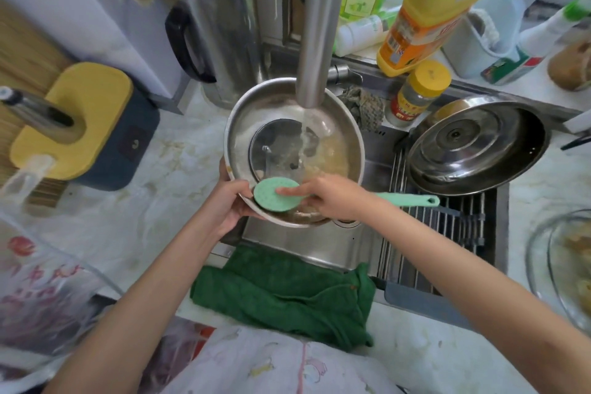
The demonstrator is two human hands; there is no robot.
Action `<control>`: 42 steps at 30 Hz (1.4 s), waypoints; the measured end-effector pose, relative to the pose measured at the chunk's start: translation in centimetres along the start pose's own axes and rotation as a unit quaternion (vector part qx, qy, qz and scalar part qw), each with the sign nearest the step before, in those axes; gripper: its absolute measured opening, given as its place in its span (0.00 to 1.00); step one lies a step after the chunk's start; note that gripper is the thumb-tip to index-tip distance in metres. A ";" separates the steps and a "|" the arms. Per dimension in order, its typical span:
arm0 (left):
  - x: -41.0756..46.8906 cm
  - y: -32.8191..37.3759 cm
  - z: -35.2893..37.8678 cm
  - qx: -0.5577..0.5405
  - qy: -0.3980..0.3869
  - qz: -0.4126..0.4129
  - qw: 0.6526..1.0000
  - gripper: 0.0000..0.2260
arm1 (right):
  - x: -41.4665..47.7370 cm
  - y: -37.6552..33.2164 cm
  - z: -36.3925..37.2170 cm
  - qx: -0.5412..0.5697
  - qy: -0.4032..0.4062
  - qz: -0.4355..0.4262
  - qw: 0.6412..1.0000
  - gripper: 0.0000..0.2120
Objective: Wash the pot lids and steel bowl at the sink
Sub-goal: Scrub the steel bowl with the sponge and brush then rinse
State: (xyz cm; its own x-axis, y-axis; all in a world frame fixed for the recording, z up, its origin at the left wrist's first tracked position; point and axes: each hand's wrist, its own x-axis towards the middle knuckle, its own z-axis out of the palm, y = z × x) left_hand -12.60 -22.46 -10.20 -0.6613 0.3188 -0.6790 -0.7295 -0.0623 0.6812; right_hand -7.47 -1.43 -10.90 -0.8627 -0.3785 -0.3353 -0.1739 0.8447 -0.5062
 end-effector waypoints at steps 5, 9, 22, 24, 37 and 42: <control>0.1 0.1 0.4 -0.012 0.005 -0.001 1.000 0.41 | 1.9 -2.5 -1.1 0.125 0.000 0.013 0.992 0.24; 0.3 0.4 -0.8 -0.021 0.029 0.022 0.999 0.42 | -0.3 0.4 -4.5 0.008 -0.175 0.057 0.983 0.24; -0.2 -0.2 1.5 0.016 0.037 0.089 0.995 0.44 | 0.2 -2.4 -1.9 0.216 -0.142 0.174 0.950 0.20; -0.1 -0.7 1.5 0.015 0.032 0.076 0.996 0.45 | 0.6 -3.6 -1.0 0.327 -0.104 0.156 0.926 0.21; -1.8 0.3 0.9 0.062 0.013 0.100 0.993 0.43 | -0.6 1.9 -1.3 -0.080 -0.131 0.217 0.964 0.28; -1.1 -0.3 1.2 0.064 0.022 0.089 0.994 0.43 | 0.3 -0.4 1.6 0.143 -0.087 0.092 0.982 0.24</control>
State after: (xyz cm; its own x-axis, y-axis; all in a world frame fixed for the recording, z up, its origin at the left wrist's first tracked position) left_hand -11.48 -21.65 -9.29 -0.7866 0.2707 -0.5549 -0.5747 0.0075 0.8183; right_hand -6.86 -2.53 -12.06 -0.7683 -0.3088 -0.5607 0.1401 0.7736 -0.6180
